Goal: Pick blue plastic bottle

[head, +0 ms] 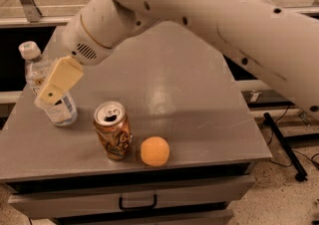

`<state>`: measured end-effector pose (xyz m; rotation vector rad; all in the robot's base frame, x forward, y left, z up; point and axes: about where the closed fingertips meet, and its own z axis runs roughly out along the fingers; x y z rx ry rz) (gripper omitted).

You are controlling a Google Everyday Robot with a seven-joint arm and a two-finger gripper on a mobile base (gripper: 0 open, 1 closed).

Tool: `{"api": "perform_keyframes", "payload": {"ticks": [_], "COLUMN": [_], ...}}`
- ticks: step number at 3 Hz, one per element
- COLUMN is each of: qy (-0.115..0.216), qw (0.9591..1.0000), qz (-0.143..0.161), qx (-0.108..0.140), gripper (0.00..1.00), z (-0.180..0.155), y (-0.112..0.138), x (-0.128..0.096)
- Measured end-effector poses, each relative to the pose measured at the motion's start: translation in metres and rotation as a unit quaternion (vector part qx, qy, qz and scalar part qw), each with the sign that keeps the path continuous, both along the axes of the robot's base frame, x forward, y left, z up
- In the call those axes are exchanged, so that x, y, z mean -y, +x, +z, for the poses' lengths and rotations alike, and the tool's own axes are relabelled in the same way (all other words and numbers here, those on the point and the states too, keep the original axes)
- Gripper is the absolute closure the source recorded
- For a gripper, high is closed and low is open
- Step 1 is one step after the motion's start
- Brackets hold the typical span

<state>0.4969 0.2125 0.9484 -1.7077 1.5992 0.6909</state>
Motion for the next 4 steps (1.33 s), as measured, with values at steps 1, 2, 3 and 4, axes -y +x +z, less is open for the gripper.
{"api": "perform_keyframes", "payload": {"ticks": [1, 2, 3, 4], "qy": [0.000, 0.000, -0.001, -0.001], "qw": [1.0000, 1.0000, 1.0000, 1.0000], "qz": [0.001, 0.003, 0.005, 0.006], "qx": [0.001, 0.002, 0.003, 0.004], "gripper": [0.17, 0.41, 0.64, 0.87], "z": [0.0009, 0.0015, 0.0021, 0.0027], "y": [-0.0012, -0.0030, -0.0048, -0.0065], "x": [-0.0013, -0.0028, -0.0042, -0.0057]}}
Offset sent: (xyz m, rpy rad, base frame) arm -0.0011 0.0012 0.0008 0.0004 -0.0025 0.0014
